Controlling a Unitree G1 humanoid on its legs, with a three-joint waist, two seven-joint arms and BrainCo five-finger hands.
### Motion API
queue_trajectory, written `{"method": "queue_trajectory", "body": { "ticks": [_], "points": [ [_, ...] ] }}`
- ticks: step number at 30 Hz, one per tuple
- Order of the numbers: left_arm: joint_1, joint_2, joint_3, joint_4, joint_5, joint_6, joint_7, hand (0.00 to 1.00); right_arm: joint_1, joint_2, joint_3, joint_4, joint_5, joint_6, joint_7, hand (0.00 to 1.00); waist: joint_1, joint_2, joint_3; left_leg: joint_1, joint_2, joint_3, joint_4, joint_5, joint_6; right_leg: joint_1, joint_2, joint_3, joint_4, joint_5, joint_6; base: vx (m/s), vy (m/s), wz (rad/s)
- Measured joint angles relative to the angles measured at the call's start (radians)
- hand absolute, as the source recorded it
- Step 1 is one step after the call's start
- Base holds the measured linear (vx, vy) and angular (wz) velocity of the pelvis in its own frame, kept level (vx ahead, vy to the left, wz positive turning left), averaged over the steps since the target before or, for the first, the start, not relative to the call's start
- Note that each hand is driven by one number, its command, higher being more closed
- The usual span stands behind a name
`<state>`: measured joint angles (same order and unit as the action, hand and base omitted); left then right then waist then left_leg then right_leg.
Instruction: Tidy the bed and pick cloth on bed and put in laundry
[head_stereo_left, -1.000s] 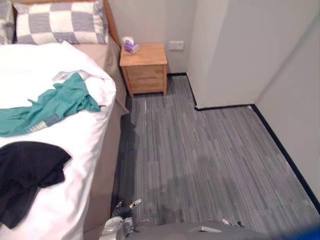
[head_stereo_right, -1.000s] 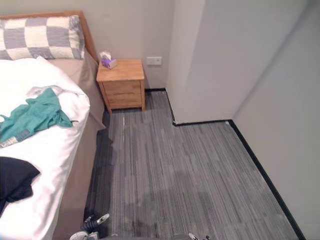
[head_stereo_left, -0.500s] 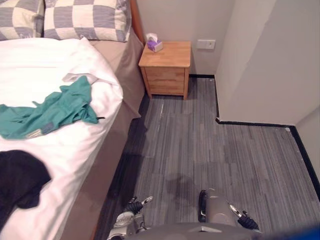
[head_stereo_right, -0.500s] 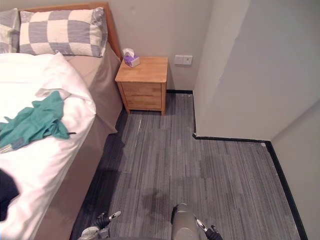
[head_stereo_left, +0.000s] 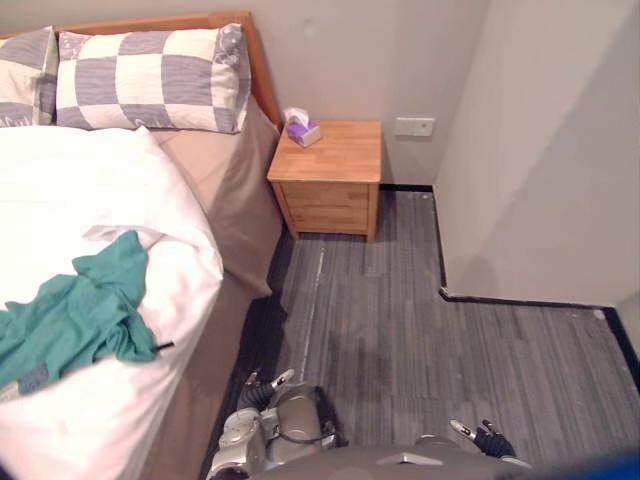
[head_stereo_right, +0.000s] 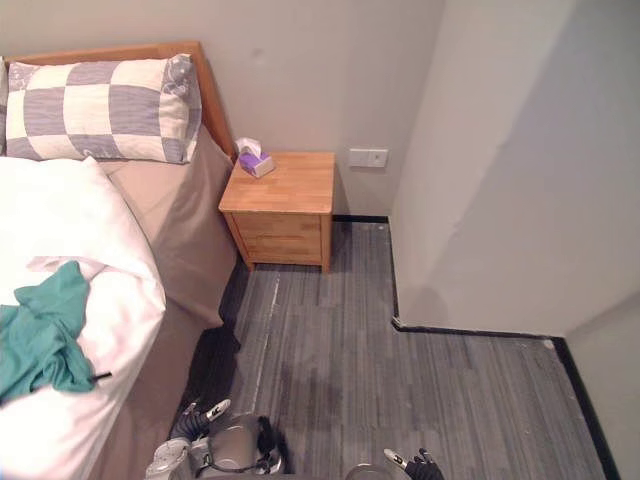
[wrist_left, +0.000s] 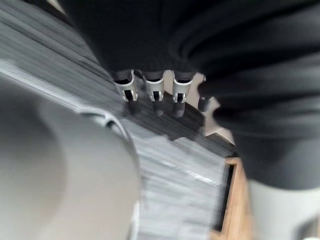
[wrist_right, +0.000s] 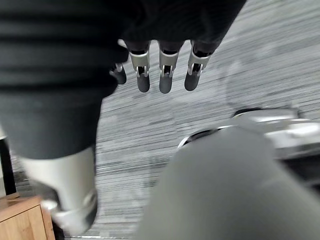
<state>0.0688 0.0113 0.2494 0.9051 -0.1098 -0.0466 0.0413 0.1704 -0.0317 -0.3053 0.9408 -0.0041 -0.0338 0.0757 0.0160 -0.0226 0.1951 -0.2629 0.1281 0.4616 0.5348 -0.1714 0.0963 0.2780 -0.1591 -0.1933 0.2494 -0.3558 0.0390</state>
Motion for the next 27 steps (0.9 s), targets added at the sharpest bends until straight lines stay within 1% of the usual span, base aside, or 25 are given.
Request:
{"method": "queue_trajectory", "body": {
  "ticks": [1,2,3,4,5,6,7,8,9,10,11,12,13,15,16,17,18,19,20,22,23,24,25,26,27],
  "points": [
    [-0.002,0.004,0.003,0.0,0.001,0.002,0.0,0.0,-0.004,0.01,0.0,-0.005,0.0,-0.008,0.0,0.0,0.005,-0.006,0.006,-0.006,0.022,0.032,0.041,-0.004,-0.006,0.024,-0.003,-0.005,-0.038,0.039,0.008,0.38,0.16,-0.11],
    [-0.007,0.021,0.032,-0.018,-0.013,0.001,0.002,0.0,-0.032,0.029,-0.005,0.001,-0.002,-0.016,-0.001,0.0,0.017,-0.022,0.021,-0.048,0.092,0.147,0.132,-0.03,-0.047,0.076,-0.02,0.009,-0.072,0.085,0.042,0.35,0.166,0.03],
    [-0.006,0.015,0.018,-0.014,-0.021,0.01,0.002,0.0,-0.013,0.018,-0.006,-0.001,-0.009,-0.019,-0.001,0.0,0.013,0.004,0.0,-0.029,0.117,0.204,-0.012,-0.005,-0.05,0.08,0.001,0.004,-0.064,0.086,0.044,0.32,0.185,0.12],
    [-0.002,0.014,0.01,-0.005,-0.026,0.016,0.002,0.0,-0.015,0.012,-0.008,0.008,-0.021,-0.023,-0.002,0.0,0.004,0.011,-0.008,-0.028,0.124,0.223,-0.006,-0.019,0.061,0.088,0.009,0.001,-0.059,0.082,0.044,0.21,0.143,0.26],
    [-0.005,0.02,0.005,0.023,-0.047,0.023,0.002,0.0,-0.027,0.013,-0.008,0.03,-0.033,-0.023,-0.003,0.0,0.001,-0.007,-0.018,-0.022,0.094,0.231,0.003,-0.047,0.036,0.097,-0.015,-0.004,-0.05,0.083,0.038,0.32,0.192,0.32],
    [-0.005,0.036,-0.013,0.031,-0.06,0.024,0.003,0.0,-0.039,0.016,-0.005,0.039,-0.041,-0.027,0.0,0.0,-0.001,-0.013,-0.023,-0.018,0.063,0.223,0.002,-0.073,0.029,0.087,-0.036,-0.007,-0.015,0.097,0.033,0.41,0.24,0.47],
    [-0.009,0.037,-0.025,0.041,-0.077,0.039,0.008,0.0,-0.057,0.01,-0.019,0.069,-0.043,-0.028,-0.002,0.0,-0.005,-0.017,-0.029,-0.012,0.031,0.208,0.006,-0.101,0.041,0.057,-0.067,-0.008,0.083,0.115,0.058,0.37,0.21,0.4],
    [-0.013,0.041,-0.028,0.053,-0.077,0.043,0.011,0.0,-0.061,0.009,-0.032,0.081,-0.05,-0.027,-0.003,0.0,-0.005,-0.021,-0.031,-0.005,0.012,0.201,0.003,-0.111,0.046,0.033,-0.085,-0.008,0.147,0.124,0.074,0.37,0.225,0.56],
    [-0.015,0.047,-0.049,0.066,-0.076,0.045,0.012,0.0,-0.06,0.008,-0.046,0.094,-0.067,-0.027,-0.005,0.0,-0.005,-0.03,-0.035,0.019,-0.033,0.181,-0.021,-0.124,0.048,-0.02,-0.122,-0.004,0.305,0.176,0.144,0.37,0.23,0.83],
    [-0.015,0.065,-0.084,0.083,-0.076,0.049,0.013,0.0,-0.059,0.008,-0.048,0.106,-0.071,-0.029,-0.011,0.0,-0.013,-0.039,-0.037,0.065,-0.092,0.141,-0.073,-0.126,0.047,-0.104,-0.146,0.04,0.511,0.262,0.205,0.37,0.222,0.94],
    [-0.015,0.071,-0.096,0.093,-0.076,0.051,0.013,0.0,-0.058,0.005,-0.047,0.111,-0.076,-0.032,-0.014,0.0,-0.02,-0.04,-0.039,0.085,-0.112,0.122,-0.095,-0.124,0.044,-0.135,-0.146,0.052,0.585,0.252,0.211,0.35,0.199,1.04],
    [-0.012,0.074,-0.113,0.102,-0.083,0.055,0.018,0.0,-0.057,-0.004,-0.035,0.116,-0.082,-0.039,-0.02,0.0,-0.029,-0.036,-0.041,0.136,-0.144,0.086,-0.149,-0.115,0.035,-0.193,-0.149,0.053,0.686,0.216,0.211,0.4,0.19,0.93],
    [-0.007,0.079,-0.144,0.105,-0.11,0.061,0.027,0.0,-0.061,-0.017,-0.016,0.115,-0.103,-0.051,-0.021,0.0,-0.023,-0.028,-0.039,0.206,-0.171,0.047,-0.215,-0.094,0.036,-0.257,-0.137,0.039,0.734,0.158,0.197,0.33,0.156,0.87],
    [-0.008,0.086,-0.182,0.118,-0.12,0.063,0.031,0.0,-0.065,-0.023,0.006,0.115,-0.107,-0.068,-0.021,0.0,-0.029,-0.013,-0.032,0.276,-0.19,-0.016,-0.285,-0.07,0.04,-0.323,-0.106,0.033,0.708,0.097,0.165,0.31,0.053,1.09],
    [-0.021,0.09,-0.212,0.128,-0.12,0.066,0.03,0.0,-0.065,-0.028,0.021,0.114,-0.098,-0.072,-0.023,0.0,-0.036,-0.01,-0.032,0.315,-0.196,-0.094,-0.317,-0.063,0.033,-0.369,-0.076,0.028,0.64,0.069,0.145,0.29,-0.002,1.44],
    [-0.028,0.09,-0.216,0.134,-0.12,0.067,0.03,0.0,-0.064,-0.028,0.022,0.115,-0.098,-0.071,-0.024,0.0,-0.038,-0.01,-0.032,0.324,-0.196,-0.126,-0.328,-0.061,0.027,-0.385,-0.064,0.031,0.608,0.062,0.138,0.28,-0.071,1.73],
    [-0.046,0.089,-0.221,0.139,-0.122,0.074,0.03,0.0,-0.062,-0.027,0.025,0.115,-0.092,-0.072,-0.03,0.0,-0.047,-0.011,-0.032,0.342,-0.199,-0.202,-0.352,-0.055,0.016,-0.416,-0.039,0.045,0.529,0.056,0.128,0.26,-0.142,2.0],
    [-0.05,0.083,-0.221,0.139,-0.127,0.081,0.03,0.0,-0.063,-0.027,0.04,0.114,-0.064,-0.075,-0.04,0.0,-0.06,-0.011,-0.031,0.366,-0.199,-0.292,-0.375,-0.049,0.005,-0.437,-0.005,0.099,0.406,0.059,0.122,0.31,-0.188,2.04],
    [-0.05,0.081,-0.22,0.139,-0.126,0.081,0.03,0.0,-0.062,-0.027,0.041,0.114,-0.057,-0.076,-0.042,0.0,-0.063,-0.011,-0.031,0.373,-0.2,-0.324,-0.382,-0.048,0.004,-0.445,0.007,0.127,0.366,0.061,0.12,0.33,-0.246,2.09],
    [-0.048,0.071,-0.194,0.138,-0.092,0.075,0.033,0.0,-0.052,-0.024,0.049,0.11,-0.04,-0.084,-0.051,0.0,-0.064,-0.01,-0.031,0.398,-0.201,-0.489,-0.38,-0.057,0.002,-0.456,0.065,0.275,0.199,0.093,0.089,0.31,-0.304,2.02],
    [-0.047,0.069,-0.186,0.137,-0.08,0.069,0.033,0.0,-0.05,-0.023,0.058,0.108,-0.034,-0.084,-0.056,0.0,-0.063,-0.013,-0.03,0.397,-0.203,-0.517,-0.368,-0.065,-0.002,-0.455,0.075,0.307,0.17,0.103,0.083,0.32,-0.375,1.97],
    [-0.043,0.065,-0.149,0.126,-0.056,0.057,0.035,0.0,-0.033,-0.014,0.088,0.1,-0.028,-0.085,-0.063,0.0,-0.061,-0.036,-0.032,0.381,-0.221,-0.564,-0.313,-0.104,-0.018,-0.442,0.081,0.383,0.083,0.163,0.08,0.25,-0.326,1.42],
    [-0.04,0.053,-0.122,0.12,-0.04,0.05,0.045,0.0,-0.032,-0.022,0.092,0.098,-0.029,-0.085,-0.065,0.0,-0.055,-0.034,-0.03,0.377,-0.213,-0.573,-0.277,-0.132,-0.032,-0.427,0.083,0.374,0.103,0.202,0.056,0.31,-0.378,1.25],
    [-0.014,0.033,-0.091,0.106,-0.018,0.037,0.054,0.0,-0.032,-0.04,0.091,0.09,-0.029,-0.086,-0.073,0.0,-0.033,-0.005,-0.038,0.377,-0.178,-0.539,-0.27,-0.136,-0.058,-0.424,0.094,0.338,0.125,0.189,0.036,0.62,-0.581,1.97],
    [0.022,-0.026,-0.041,0.094,0.013,-0.006,0.092,0.0,-0.03,-0.07,0.131,0.072,-0.034,-0.098,-0.091,0.0,-0.032,0.04,-0.053,0.414,-0.085,-0.494,-0.361,-0.097,-0.121,-0.361,0.122,0.202,0.112,0.16,0.0,0.62,-0.556,1.77]
  ]
}}
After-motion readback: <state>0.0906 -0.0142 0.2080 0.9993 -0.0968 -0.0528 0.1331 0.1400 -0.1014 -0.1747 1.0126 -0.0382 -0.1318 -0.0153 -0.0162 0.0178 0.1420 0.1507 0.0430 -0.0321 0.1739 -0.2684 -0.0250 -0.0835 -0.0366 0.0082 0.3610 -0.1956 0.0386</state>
